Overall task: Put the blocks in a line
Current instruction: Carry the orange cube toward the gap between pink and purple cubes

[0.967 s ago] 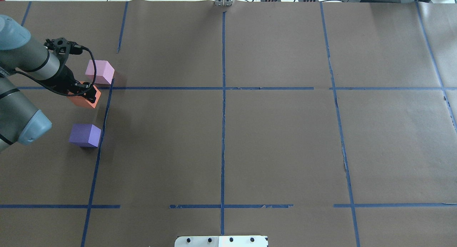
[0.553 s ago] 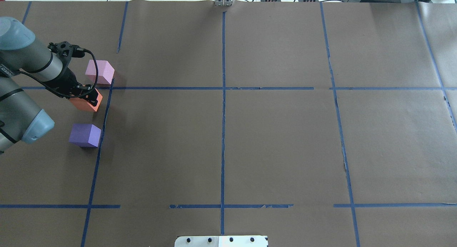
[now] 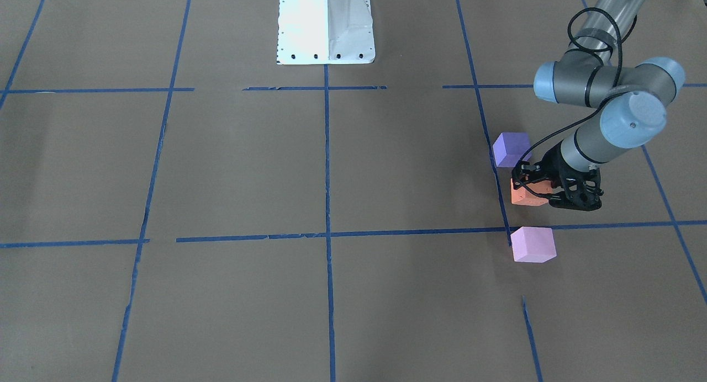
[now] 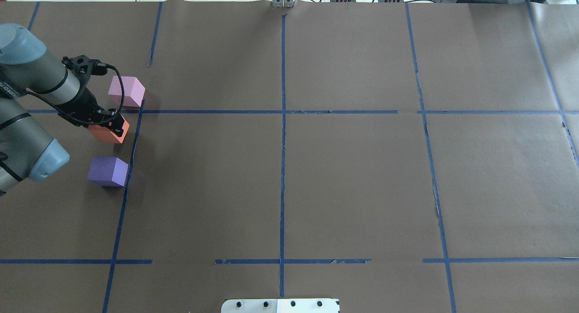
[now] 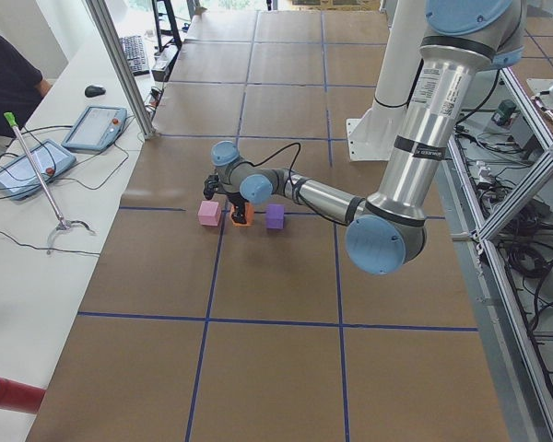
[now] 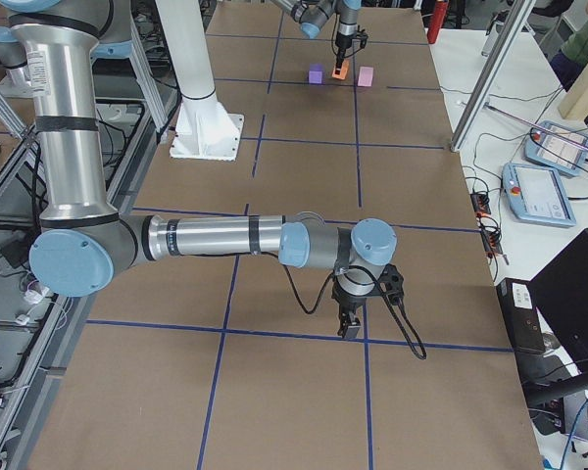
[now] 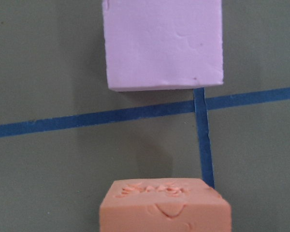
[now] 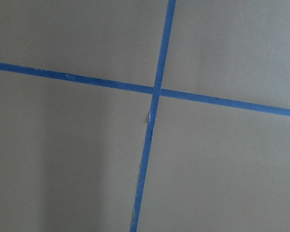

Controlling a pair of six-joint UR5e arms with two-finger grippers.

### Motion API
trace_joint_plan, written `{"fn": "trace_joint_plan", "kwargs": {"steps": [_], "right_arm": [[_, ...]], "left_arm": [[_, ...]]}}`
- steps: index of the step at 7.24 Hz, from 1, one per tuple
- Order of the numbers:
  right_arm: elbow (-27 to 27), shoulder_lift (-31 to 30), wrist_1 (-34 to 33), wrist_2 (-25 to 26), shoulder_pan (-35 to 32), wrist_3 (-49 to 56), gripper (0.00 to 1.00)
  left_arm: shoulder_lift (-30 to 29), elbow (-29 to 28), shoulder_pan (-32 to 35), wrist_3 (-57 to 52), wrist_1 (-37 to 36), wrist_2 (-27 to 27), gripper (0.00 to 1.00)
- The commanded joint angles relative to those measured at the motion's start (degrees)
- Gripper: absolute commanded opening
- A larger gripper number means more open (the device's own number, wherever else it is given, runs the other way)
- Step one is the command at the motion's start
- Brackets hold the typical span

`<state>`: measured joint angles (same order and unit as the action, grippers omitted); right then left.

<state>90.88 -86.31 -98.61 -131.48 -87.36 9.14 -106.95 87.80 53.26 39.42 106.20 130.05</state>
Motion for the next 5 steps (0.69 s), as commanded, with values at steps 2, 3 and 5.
{"fn": "trace_joint_plan", "kwargs": {"steps": [2,3,5], "right_arm": [[0.0,0.0,0.0,0.0,0.0,0.0,1.00],[0.0,0.0,0.0,0.0,0.0,0.0,1.00],[0.0,0.0,0.0,0.0,0.0,0.0,1.00]], "left_arm": [[-0.9,-1.5,0.0,0.8,1.1,0.3,0.26],[-1.2,-1.6,0.0,1.1,1.4,0.2,0.26],[-1.3,-1.9,0.0,1.2,2.4,0.1,0.27]]}}
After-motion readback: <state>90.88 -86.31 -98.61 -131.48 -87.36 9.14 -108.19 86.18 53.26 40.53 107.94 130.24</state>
